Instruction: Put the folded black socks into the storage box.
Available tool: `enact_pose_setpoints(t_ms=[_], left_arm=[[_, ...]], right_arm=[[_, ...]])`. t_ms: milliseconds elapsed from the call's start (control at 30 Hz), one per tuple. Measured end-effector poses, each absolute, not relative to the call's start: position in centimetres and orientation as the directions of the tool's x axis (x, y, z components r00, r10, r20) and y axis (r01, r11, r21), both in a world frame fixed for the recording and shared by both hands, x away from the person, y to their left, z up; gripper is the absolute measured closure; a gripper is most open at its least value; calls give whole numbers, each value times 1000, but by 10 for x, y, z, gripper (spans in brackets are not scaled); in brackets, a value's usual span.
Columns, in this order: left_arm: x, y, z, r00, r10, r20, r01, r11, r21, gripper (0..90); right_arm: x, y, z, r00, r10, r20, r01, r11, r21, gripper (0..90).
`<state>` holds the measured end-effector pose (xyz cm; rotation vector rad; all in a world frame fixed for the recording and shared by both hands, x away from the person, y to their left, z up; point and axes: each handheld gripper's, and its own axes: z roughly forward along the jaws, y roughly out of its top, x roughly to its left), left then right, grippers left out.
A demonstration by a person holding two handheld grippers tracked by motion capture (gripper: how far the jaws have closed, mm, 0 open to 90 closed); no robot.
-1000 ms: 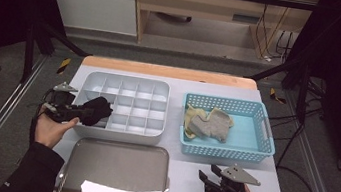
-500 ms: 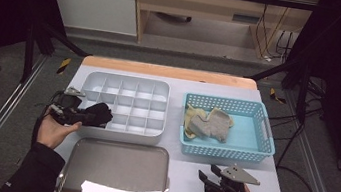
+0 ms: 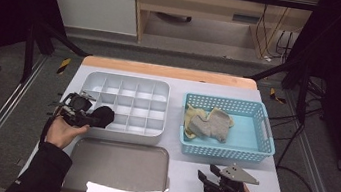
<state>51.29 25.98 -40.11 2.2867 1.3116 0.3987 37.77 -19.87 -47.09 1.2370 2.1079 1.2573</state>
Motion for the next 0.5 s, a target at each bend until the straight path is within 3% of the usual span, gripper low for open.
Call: enact_pose_setpoints(t_ms=[267,500], left_arm=[[519,255,-410,505,863,23,749,-451,486,724],[513,262,-409,483,875,-25,742,-395,541,684]], right_arm=[[378,-198,-472,-536,837,105,491,209,846,482],[378,-199,-471,-535,837,111,493,203,846,479]])
